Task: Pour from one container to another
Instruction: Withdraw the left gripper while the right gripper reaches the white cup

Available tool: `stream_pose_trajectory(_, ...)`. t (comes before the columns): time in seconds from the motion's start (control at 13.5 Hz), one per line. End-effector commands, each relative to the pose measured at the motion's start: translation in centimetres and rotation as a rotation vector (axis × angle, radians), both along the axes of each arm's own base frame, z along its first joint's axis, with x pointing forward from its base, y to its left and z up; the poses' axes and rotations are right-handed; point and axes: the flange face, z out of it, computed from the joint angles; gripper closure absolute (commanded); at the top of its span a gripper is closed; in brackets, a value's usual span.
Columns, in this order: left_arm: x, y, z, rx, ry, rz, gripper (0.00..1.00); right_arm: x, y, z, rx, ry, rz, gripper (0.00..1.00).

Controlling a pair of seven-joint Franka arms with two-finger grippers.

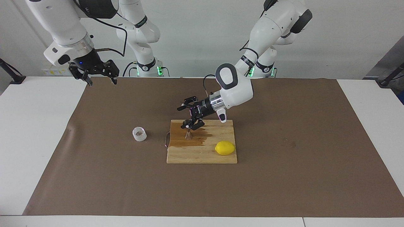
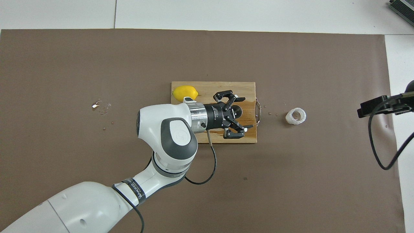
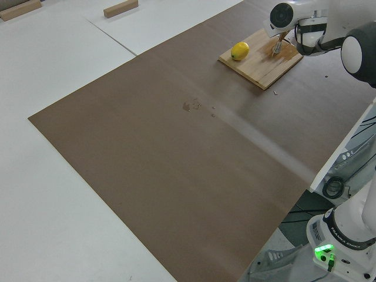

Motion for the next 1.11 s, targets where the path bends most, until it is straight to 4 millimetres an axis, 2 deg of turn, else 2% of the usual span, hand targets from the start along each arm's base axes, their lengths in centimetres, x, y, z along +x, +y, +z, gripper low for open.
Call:
stream_pose_trajectory(0.0, -0.1, 1.2, 4.1, -0.021, -0.055, -0.051, 0.00, -1.0, -2.4, -0.6, 0.071, -0.008, 0.181, 0.00)
stream_pose_trajectory(0.15, 0.7, 2.7, 6.6, 0.022, -0.148, -0.106, 0.00, -1.3, -4.9, -1.6, 0.117, -0.048, 0.331, 0.00)
stream_pose_trajectory(0.3, 1.4, 4.2, 8.8, 0.096, -0.259, -0.166, 0.00, -1.5, -6.3, -3.7, 0.111, -0.110, 0.537, 0.00)
stream_pose_trajectory(0.45, 1.7, 5.7, 11.0, 0.223, -0.391, -0.282, 0.00, -1.2, -7.5, -7.7, 0.195, -0.193, 0.701, 0.00)
stream_pose_trajectory(0.59, 2.2, 7.3, 11.7, 0.389, -0.498, -0.465, 0.00, -0.4, -7.9, -12.4, 0.249, -0.245, 0.849, 0.00)
stream_pose_trajectory(0.74, 2.3, 7.5, 13.3, 0.482, -0.549, -0.594, 0.00, 1.5, -7.7, -18.0, 0.391, -0.293, 0.985, 0.00)
stream_pose_trajectory(0.82, 2.2, 8.0, 13.6, 0.538, -0.565, -0.652, 0.00, 2.3, -7.4, -20.2, 0.427, -0.343, 1.062, 0.00)
stream_pose_trajectory(0.89, 2.5, 9.0, 14.0, 0.604, -0.574, -0.711, 0.00, 3.2, -7.1, -21.7, 0.410, -0.389, 1.140, 0.00)
stream_pose_trajectory(1.04, 2.1, 9.7, 16.0, 0.690, -0.643, -0.879, 0.00, 3.8, -6.0, -25.1, 0.481, -0.437, 1.150, 0.00)
